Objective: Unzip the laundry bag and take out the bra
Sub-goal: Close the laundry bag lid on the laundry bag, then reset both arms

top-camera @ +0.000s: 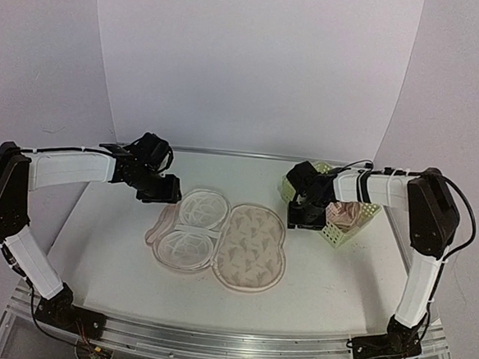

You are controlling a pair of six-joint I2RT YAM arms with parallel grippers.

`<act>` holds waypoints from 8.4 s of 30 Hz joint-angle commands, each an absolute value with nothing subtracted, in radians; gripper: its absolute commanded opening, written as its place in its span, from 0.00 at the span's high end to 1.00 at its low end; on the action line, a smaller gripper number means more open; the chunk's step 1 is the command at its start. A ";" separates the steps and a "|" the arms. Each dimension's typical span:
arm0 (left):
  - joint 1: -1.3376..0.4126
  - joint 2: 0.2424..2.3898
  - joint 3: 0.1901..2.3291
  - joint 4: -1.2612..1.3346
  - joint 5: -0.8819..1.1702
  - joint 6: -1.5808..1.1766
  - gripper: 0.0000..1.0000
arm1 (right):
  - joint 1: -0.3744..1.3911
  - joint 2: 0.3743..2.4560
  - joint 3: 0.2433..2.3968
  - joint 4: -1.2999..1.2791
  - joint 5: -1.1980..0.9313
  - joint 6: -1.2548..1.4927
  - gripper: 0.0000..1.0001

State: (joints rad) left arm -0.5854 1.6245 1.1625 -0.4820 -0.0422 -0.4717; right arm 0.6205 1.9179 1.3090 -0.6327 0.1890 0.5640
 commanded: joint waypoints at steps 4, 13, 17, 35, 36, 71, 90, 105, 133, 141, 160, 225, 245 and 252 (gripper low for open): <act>-0.581 1.642 1.186 -0.480 -0.019 -0.464 0.43 | 0.678 1.869 1.291 -0.553 0.106 0.656 0.46; -0.581 1.642 1.179 -0.481 -0.018 -0.456 0.43 | 0.679 1.893 1.253 -0.494 0.031 0.738 0.47; -0.581 1.643 1.179 -0.481 -0.020 -0.454 0.43 | 0.681 1.897 1.229 -0.482 0.008 0.760 0.48; -0.582 1.671 1.193 -0.482 -0.012 -0.448 0.43 | 0.688 1.932 1.207 -0.471 -0.023 0.795 0.58; -0.581 1.671 1.192 -0.481 -0.013 -0.448 0.43 | 0.689 1.935 1.209 -0.471 -0.024 0.796 0.59; -0.581 1.753 1.161 -0.479 -0.019 -0.437 0.43 | 0.707 1.864 1.229 -0.511 0.033 0.759 1.00; -0.633 1.831 1.138 -0.460 0.025 -0.483 0.54 | 0.706 1.659 1.344 -0.609 0.016 0.624 1.00; -0.715 1.860 1.157 -0.428 0.096 -0.523 0.87 | 0.728 1.621 1.416 -0.547 -0.129 0.622 1.00; -0.821 1.883 1.161 -0.274 0.199 -0.621 1.00 | 0.784 1.863 1.509 -0.353 -0.383 0.784 1.00; -0.821 1.856 1.157 -0.267 0.188 -0.612 1.00 | 0.807 1.923 1.510 -0.342 -0.398 0.791 1.00; -0.821 1.615 1.101 -0.337 -0.043 -0.554 0.98 | 0.814 2.077 1.613 -0.326 -0.458 0.859 1.00; -0.839 1.435 0.991 -0.431 -0.204 -0.574 0.64 | 0.870 2.284 1.799 -0.282 -0.504 0.854 0.90; -0.840 1.456 1.050 -0.435 -0.219 -0.557 0.47 | 0.847 1.975 1.604 -0.275 -0.280 0.654 0.29; -0.772 1.451 1.066 -0.437 -0.152 -0.532 0.16 | 0.756 1.845 1.450 -0.272 -0.221 0.635 0.13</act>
State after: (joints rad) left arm -0.8146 1.4601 1.0138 -0.4419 -0.1783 -0.5541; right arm 0.8112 1.9362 1.5173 -0.2935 -0.3012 0.6708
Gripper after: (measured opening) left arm 0.761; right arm 0.821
